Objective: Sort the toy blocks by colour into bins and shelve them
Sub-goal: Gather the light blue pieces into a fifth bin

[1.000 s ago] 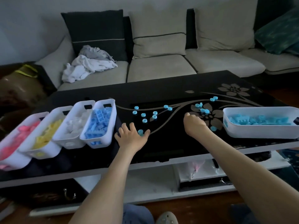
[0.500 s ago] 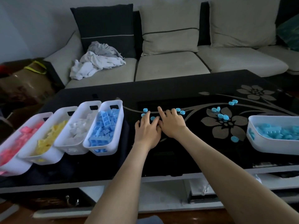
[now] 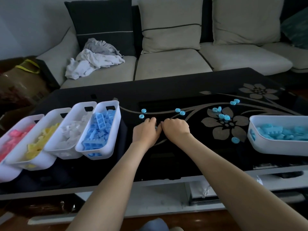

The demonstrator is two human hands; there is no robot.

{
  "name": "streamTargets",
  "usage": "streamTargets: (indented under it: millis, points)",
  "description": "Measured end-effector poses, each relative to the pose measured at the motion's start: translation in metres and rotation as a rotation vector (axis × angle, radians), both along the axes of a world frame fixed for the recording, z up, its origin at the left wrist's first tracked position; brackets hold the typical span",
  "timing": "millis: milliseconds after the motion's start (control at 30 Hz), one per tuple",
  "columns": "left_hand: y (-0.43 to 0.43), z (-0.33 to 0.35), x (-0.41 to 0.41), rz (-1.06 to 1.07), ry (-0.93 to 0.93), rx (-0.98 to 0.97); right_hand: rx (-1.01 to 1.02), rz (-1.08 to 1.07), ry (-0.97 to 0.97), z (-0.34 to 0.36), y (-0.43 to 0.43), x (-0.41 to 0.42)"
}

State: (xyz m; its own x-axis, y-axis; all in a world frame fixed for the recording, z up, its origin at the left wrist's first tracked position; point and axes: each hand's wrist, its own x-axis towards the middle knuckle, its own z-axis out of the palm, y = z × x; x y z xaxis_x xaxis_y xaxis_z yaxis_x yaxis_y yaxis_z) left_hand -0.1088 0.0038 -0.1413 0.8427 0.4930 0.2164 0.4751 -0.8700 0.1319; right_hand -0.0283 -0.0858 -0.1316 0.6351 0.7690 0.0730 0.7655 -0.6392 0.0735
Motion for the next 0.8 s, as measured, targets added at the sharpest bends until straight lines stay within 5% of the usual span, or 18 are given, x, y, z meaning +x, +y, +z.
streamTargets:
  millis: [233,433,800]
  points:
    - [-0.015,0.009,0.004,-0.040,0.058,0.123,-0.047,-0.053,0.005,0.018,-0.033,-0.001]
    - [-0.060,0.043,0.037,-0.211,-0.012,0.224,0.332,-0.341,0.180,0.062,-0.095,0.038]
    - [-0.251,0.090,0.122,-0.694,-0.032,0.112,0.743,-0.755,0.074,0.082,-0.287,0.079]
